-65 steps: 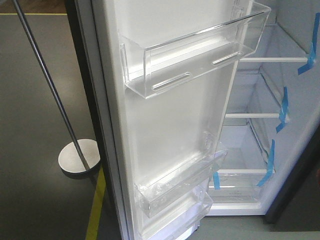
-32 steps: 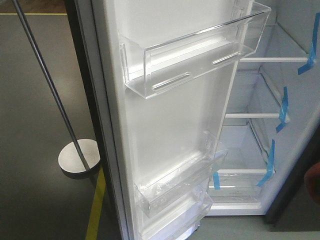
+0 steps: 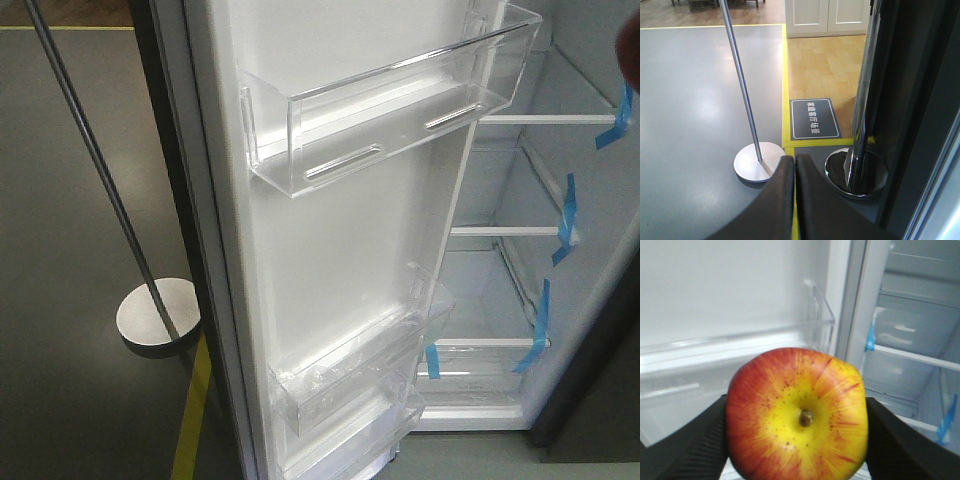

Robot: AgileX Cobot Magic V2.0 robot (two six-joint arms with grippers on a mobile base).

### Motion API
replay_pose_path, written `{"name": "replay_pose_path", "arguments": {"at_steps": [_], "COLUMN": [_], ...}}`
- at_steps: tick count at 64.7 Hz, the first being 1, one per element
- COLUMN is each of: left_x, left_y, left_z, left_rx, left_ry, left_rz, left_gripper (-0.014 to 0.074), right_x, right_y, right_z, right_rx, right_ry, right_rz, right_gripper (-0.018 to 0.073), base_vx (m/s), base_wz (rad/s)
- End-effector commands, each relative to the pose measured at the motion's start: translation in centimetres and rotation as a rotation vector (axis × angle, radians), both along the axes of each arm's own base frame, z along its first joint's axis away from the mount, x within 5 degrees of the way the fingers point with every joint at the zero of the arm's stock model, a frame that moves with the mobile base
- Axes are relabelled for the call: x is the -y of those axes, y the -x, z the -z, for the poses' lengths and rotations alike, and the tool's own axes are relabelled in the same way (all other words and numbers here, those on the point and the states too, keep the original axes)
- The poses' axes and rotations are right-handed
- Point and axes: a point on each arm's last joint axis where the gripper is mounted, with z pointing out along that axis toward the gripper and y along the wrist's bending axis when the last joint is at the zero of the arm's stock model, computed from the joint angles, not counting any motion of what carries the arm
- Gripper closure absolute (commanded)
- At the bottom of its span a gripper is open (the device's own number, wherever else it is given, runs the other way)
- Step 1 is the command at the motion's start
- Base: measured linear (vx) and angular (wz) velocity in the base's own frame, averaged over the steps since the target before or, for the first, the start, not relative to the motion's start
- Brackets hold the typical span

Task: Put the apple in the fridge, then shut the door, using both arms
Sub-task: 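Lower the apple into the upper door bin and open the right gripper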

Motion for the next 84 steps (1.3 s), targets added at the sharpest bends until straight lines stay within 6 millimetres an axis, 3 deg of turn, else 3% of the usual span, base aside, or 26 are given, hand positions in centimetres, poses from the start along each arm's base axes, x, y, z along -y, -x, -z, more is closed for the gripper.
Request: {"name": "replay_pose_path", "arguments": {"at_steps": [1, 4, 17, 33, 45, 67, 84], "left_x": [0.0, 0.0, 0.0, 0.0, 0.0, 0.0, 0.0], "left_y": [-0.1, -0.1, -0.1, -0.1, -0.1, -0.1, -0.1], "left_z": [-0.1, -0.1, -0.1, -0.1, -0.1, -0.1, -0.1], "left_rx": [0.066, 0.066, 0.066, 0.066, 0.066, 0.066, 0.066], "left_ry": [0.005, 0.005, 0.005, 0.005, 0.005, 0.005, 0.005], "left_rz": [0.001, 0.001, 0.001, 0.001, 0.001, 0.001, 0.001], "left_gripper": [0.0602, 0.0602, 0.0602, 0.0602, 0.0602, 0.0602, 0.0602], "right_x": [-0.6, -0.7, -1.3, -1.6, -2.9, -9.1, -9.4], "right_y": [-3.0, -4.0, -8.7, -11.3, -12.5, -14.2, -13.7], "right_z": [-3.1, -4.0, -4.8, -4.2, -3.6, -0.4, -0.4], "right_rx": [0.089, 0.098, 0.035, 0.048, 0.061, -0.015, -0.030], "right_ry": [-0.054, -0.065, -0.086, -0.103, -0.080, 0.132, 0.161], "right_rz": [-0.049, -0.068, -0.135, -0.166, -0.190, -0.227, -0.153], "right_gripper": [0.0321, 0.0320, 0.0314, 0.0310, 0.0216, -0.0041, -0.0069], "base_vx": [0.00, 0.00, 0.00, 0.00, 0.00, 0.00, 0.00], "base_wz": [0.00, 0.00, 0.00, 0.00, 0.00, 0.00, 0.00]}}
